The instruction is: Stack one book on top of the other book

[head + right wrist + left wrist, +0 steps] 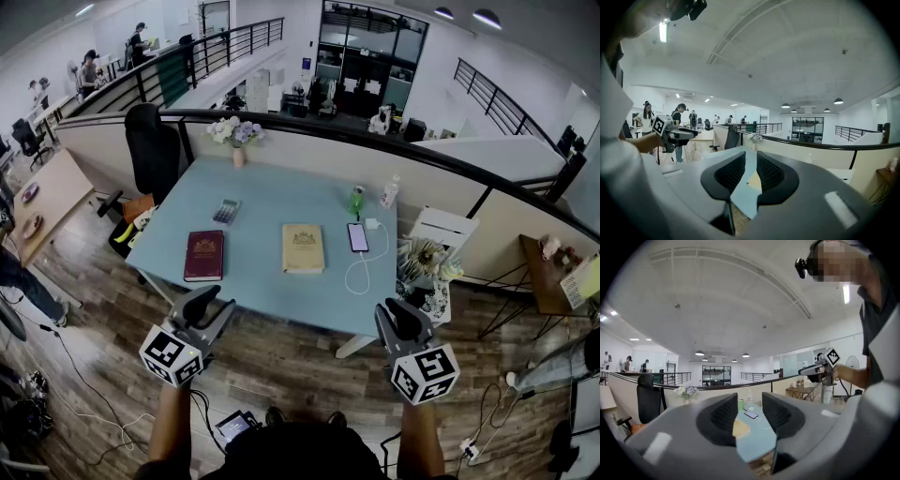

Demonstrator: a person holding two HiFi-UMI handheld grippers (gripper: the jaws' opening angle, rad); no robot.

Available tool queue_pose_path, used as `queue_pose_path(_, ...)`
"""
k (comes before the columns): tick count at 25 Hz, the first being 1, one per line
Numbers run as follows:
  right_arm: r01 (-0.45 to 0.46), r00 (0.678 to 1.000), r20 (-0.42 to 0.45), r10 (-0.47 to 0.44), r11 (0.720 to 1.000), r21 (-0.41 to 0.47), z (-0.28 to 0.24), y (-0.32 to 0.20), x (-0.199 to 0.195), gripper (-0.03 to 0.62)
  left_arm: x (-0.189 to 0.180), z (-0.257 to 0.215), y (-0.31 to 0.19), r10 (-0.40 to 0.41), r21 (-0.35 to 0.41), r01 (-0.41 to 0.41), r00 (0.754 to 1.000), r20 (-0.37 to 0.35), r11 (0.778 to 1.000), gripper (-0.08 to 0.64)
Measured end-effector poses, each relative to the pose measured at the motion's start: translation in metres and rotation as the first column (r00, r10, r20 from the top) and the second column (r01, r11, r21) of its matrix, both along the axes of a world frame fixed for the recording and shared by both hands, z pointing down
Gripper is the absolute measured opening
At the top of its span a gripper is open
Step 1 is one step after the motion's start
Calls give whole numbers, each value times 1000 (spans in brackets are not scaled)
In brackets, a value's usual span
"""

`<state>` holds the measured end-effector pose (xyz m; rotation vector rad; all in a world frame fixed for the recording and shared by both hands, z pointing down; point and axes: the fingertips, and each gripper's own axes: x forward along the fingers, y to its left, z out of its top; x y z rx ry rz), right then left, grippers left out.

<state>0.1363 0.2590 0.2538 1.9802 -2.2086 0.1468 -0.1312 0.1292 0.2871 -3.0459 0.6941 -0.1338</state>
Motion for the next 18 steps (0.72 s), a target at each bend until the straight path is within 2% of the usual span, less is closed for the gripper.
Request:
queue_pose_path(12,-25,1000,-9,25,1000,-10,2,-16,-23,58,-22,7,-13,21,-9,-22,1000,-18,1000,169)
queue_pose_path(18,-25,1000,15,24,1000,3,-2,-28,-34,58,-27,3,-17,35,-7,-35,999,-26,999,169)
